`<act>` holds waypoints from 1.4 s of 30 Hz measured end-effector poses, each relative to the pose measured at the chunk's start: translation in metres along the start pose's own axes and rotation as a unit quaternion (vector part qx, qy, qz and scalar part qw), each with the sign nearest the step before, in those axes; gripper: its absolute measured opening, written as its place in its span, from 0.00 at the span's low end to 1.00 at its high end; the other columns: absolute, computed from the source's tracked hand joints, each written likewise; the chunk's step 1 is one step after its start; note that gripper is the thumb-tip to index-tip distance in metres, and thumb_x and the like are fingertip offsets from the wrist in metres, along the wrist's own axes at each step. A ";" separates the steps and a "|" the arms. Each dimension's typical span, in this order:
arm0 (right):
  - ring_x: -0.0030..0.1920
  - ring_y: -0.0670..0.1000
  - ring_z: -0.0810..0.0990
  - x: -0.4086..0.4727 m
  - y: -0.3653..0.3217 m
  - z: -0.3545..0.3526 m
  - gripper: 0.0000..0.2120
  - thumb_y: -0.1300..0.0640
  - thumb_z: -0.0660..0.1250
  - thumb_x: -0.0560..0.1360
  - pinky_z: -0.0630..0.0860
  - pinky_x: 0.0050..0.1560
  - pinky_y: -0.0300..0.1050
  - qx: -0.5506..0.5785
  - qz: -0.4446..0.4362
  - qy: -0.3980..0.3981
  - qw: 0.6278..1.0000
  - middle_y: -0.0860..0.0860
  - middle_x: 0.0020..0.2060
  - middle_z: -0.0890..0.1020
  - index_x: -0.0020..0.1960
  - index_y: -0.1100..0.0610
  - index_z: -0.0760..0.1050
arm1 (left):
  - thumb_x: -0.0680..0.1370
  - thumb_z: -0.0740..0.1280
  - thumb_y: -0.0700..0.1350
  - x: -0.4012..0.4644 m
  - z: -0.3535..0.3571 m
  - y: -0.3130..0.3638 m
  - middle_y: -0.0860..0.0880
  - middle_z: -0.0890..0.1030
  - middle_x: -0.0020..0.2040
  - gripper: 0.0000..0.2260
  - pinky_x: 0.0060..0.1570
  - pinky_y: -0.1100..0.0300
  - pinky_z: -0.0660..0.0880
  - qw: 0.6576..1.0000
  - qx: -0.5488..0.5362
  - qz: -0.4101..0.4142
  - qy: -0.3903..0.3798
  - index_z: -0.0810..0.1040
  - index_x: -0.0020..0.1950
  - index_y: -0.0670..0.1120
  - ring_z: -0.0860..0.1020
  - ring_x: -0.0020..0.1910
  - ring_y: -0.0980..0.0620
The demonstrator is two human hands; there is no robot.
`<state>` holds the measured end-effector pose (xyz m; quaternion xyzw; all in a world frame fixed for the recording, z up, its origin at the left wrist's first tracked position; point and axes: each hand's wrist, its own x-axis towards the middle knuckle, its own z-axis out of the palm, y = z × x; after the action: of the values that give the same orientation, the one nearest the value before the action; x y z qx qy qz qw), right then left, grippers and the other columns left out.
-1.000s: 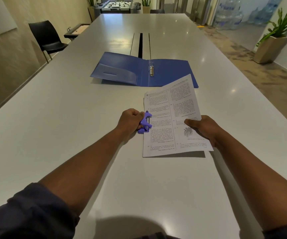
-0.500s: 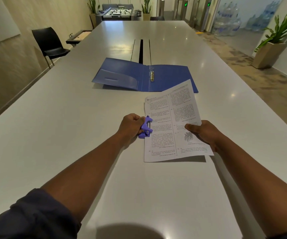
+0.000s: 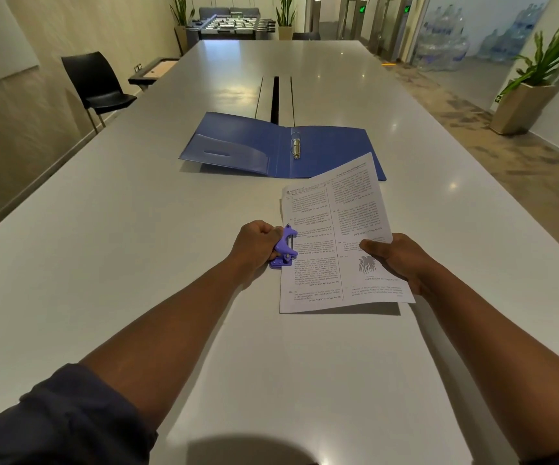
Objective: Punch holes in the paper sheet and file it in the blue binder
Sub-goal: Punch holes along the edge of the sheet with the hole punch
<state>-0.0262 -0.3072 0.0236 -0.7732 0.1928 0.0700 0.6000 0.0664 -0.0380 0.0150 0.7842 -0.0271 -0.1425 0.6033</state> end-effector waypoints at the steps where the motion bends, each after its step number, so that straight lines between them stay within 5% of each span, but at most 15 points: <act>1: 0.41 0.58 0.89 0.000 0.000 0.000 0.07 0.54 0.69 0.81 0.83 0.36 0.48 0.002 0.000 0.001 1.000 0.51 0.48 0.89 0.59 0.51 0.79 | 0.83 0.66 0.46 0.000 0.000 0.000 0.43 0.80 0.39 0.10 0.27 0.70 0.74 1.000 -0.001 -0.001 -0.001 0.74 0.49 0.39 0.78 0.24 0.58; 8: 0.42 0.59 0.89 0.001 -0.001 -0.002 0.08 0.54 0.69 0.81 0.83 0.36 0.48 0.011 0.006 -0.016 1.000 0.53 0.50 0.88 0.60 0.52 0.78 | 0.84 0.65 0.46 -0.001 0.001 0.000 0.44 0.79 0.37 0.11 0.27 0.70 0.73 1.000 -0.009 0.001 -0.003 0.74 0.50 0.38 0.77 0.23 0.59; 14: 0.46 0.62 0.88 0.003 0.001 -0.003 0.10 0.54 0.69 0.81 0.84 0.50 0.60 0.002 0.004 -0.024 1.000 0.54 0.52 0.88 0.62 0.52 0.78 | 0.83 0.66 0.46 0.001 0.001 -0.001 0.44 0.79 0.38 0.11 0.27 0.70 0.73 1.000 0.001 0.004 0.002 0.74 0.50 0.38 0.77 0.23 0.60; 20: 0.42 0.59 0.89 -0.001 0.000 0.000 0.07 0.54 0.68 0.81 0.83 0.38 0.50 -0.003 0.001 -0.013 1.000 0.52 0.49 0.88 0.59 0.51 0.78 | 0.83 0.66 0.47 0.003 0.000 -0.002 0.44 0.80 0.38 0.11 0.28 0.69 0.74 1.000 -0.002 0.000 -0.001 0.74 0.50 0.38 0.77 0.25 0.57; 42: 0.46 0.63 0.88 -0.003 0.000 0.001 0.09 0.55 0.69 0.81 0.83 0.41 0.54 0.027 0.019 -0.016 0.999 0.56 0.52 0.88 0.60 0.53 0.78 | 0.81 0.70 0.43 0.010 -0.005 0.001 0.43 0.81 0.34 0.08 0.32 0.61 0.78 0.996 -0.053 -0.063 -0.030 0.76 0.47 0.39 0.77 0.25 0.54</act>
<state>-0.0286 -0.3054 0.0240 -0.7515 0.1995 0.0881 0.6226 0.0779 -0.0359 0.0156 0.7465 0.0121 -0.2049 0.6330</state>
